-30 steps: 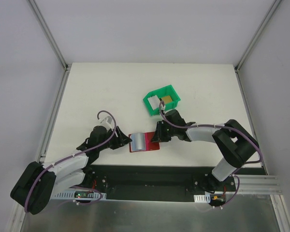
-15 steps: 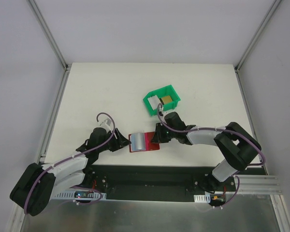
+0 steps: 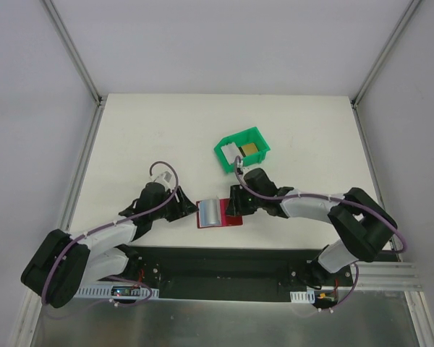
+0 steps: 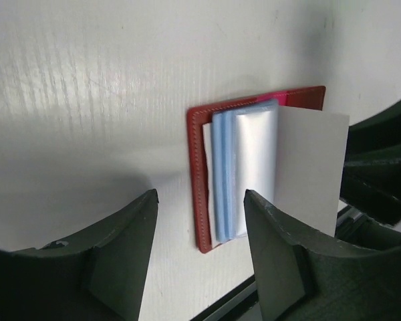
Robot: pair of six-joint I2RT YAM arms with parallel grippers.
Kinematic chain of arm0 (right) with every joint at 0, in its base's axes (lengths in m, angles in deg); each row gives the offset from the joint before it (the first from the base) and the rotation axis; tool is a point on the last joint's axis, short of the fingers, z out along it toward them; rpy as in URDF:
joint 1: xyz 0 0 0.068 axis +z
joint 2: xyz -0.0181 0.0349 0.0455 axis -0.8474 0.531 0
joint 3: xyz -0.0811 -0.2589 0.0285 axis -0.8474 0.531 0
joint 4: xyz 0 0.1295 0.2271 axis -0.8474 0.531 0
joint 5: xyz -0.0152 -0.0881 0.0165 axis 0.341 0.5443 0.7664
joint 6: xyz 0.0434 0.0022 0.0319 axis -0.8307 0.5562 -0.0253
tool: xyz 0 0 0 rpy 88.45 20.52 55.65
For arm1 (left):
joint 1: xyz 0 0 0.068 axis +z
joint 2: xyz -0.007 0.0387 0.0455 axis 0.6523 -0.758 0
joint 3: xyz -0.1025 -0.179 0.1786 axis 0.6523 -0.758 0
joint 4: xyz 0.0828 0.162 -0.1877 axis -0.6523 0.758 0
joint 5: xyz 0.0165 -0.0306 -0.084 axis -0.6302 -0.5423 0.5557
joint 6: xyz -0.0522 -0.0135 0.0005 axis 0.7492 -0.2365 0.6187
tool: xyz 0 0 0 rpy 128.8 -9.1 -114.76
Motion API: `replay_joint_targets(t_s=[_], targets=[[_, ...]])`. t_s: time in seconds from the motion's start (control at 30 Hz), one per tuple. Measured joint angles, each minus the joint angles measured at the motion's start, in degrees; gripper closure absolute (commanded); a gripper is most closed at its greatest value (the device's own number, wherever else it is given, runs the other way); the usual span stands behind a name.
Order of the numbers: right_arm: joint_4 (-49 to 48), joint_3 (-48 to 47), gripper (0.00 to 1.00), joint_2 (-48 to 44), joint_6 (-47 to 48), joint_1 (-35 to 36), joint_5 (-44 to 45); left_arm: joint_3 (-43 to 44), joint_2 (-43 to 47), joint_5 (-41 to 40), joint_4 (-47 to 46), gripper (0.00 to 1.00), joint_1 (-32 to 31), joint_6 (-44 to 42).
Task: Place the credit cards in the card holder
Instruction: Open the card holder at the center of the board.
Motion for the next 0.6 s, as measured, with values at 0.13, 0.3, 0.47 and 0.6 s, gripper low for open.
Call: replay_joint_targets(t_s=[0.13,0.3,0.47,0.6], targets=[[5.57,0.35,0.52,-5.25,0.02,-0.92,2.97,3.21,-4.9,-0.48,0.26,0.47,0.02,-1.18],[8.96,1.53,0.43,-13.42,0.04,-3.72,5.84,4.39,-8.61,-0.07,-2.4,0.47,0.02,-1.33],[11.58,1.95,0.43,-14.49,0.04,-5.84,6.75,4.85,-11.26,1.38,-5.38,0.47,0.02,-1.49],[11.41,2.03,0.43,-10.34,-0.04,-6.19,4.44,5.29,-12.79,2.51,-6.86,0.47,0.0,-1.75]])
